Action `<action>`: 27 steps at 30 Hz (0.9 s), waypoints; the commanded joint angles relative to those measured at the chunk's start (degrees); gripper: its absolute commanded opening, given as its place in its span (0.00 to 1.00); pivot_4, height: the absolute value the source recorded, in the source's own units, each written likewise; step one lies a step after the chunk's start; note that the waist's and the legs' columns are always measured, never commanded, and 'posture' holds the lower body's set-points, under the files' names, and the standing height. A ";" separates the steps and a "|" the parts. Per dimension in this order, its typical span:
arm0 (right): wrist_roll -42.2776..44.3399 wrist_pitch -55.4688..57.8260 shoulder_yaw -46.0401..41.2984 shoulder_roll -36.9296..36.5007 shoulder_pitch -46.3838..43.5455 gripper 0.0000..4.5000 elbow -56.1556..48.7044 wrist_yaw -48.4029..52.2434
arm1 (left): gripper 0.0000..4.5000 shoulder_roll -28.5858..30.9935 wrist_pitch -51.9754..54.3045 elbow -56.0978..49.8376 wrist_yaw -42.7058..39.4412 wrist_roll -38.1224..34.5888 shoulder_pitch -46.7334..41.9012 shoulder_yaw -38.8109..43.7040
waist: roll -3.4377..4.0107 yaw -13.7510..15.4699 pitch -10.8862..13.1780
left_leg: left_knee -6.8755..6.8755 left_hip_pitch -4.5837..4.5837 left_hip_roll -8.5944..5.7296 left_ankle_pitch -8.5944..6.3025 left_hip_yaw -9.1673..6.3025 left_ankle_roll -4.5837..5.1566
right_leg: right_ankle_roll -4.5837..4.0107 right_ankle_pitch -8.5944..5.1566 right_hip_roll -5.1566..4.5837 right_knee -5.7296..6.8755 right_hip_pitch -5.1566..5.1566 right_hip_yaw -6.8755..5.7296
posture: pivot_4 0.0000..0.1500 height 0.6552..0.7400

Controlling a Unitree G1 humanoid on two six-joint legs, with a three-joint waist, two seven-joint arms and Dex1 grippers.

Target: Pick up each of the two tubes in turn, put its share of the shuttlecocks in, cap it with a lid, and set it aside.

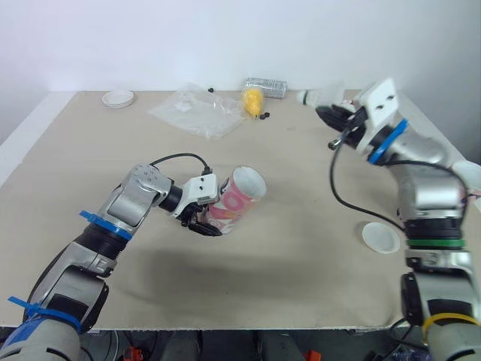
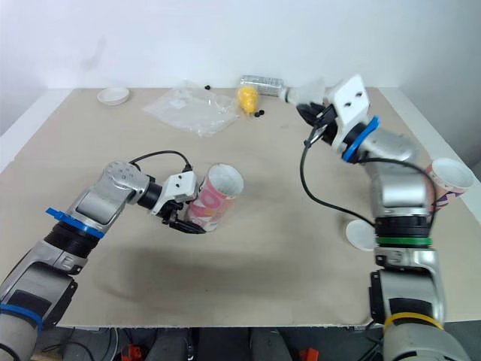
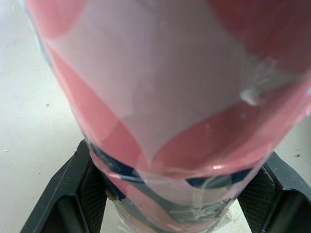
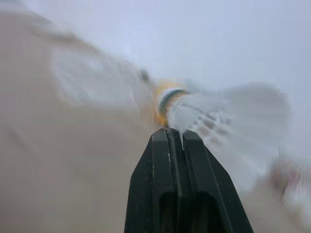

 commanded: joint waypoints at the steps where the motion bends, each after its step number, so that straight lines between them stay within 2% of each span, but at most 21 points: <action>1: 4.61 -1.84 1.68 -6.49 -1.33 0.00 -11.58 13.58 | 0.73 -0.07 -0.43 1.64 -0.02 1.02 -0.37 -1.12 | 0.01 0.01 0.01 | 0.00 0.00 0.00 0.00 0.01 0.00 | -0.03 -0.01 0.00 0.00 0.00 0.00 | 1.00 1.00; 3: 6.14 -2.94 2.95 -9.01 -1.68 0.00 -15.35 18.93 | 0.73 -0.24 -0.55 2.13 -0.11 1.06 -0.65 -1.20 | 0.00 -0.01 0.01 | 0.03 0.00 -0.01 0.00 0.05 0.00 | -0.25 -0.12 -0.04 0.00 -0.01 0.02 | 1.00 1.00; 9: 6.90 -2.90 5.02 -10.93 -0.79 0.00 -19.81 23.57 | 0.73 -0.33 -0.25 2.53 -0.79 1.11 -1.35 -1.42 | -0.03 0.04 -0.01 | 0.07 0.01 0.01 0.00 0.06 0.00 | -0.29 -0.10 -0.05 0.00 -0.01 0.01 | 1.00 1.00; 17: 3.39 -7.27 9.58 -9.73 0.55 0.00 -19.75 26.37 | 0.73 -0.26 0.47 1.03 -1.03 0.86 -1.53 -1.29 | -0.03 0.12 0.00 | 0.04 -0.02 0.01 0.00 0.06 0.00 | -0.30 -0.16 -0.04 0.00 -0.05 0.00 | 1.00 1.00; 22: 4.04 -7.18 10.74 -8.67 0.66 0.00 -20.30 27.47 | 0.73 -0.31 0.64 0.74 -0.76 0.86 -1.44 -1.17 | -0.05 0.14 0.01 | 0.04 -0.04 0.01 0.00 0.05 0.00 | -0.30 -0.15 -0.04 0.00 -0.06 0.00 | 1.00 1.00; 25: 3.76 -7.36 11.02 -8.46 0.59 0.19 -19.98 28.10 | 0.73 -0.24 0.59 0.57 -0.63 0.90 -1.19 -1.18 | -0.05 0.15 0.01 | 0.04 -0.06 0.01 0.00 0.05 0.00 | -0.29 -0.16 -0.05 0.00 -0.06 0.00 | 1.00 1.00; 27: 3.76 -7.33 11.01 -8.25 0.43 0.38 -19.89 28.24 | 0.73 -0.16 0.62 0.43 -0.59 0.88 -1.05 -1.13 | -0.05 0.15 0.01 | 0.04 -0.05 0.01 0.00 0.04 0.00 | -0.28 -0.16 -0.05 0.00 -0.07 -0.01 | 1.00 1.00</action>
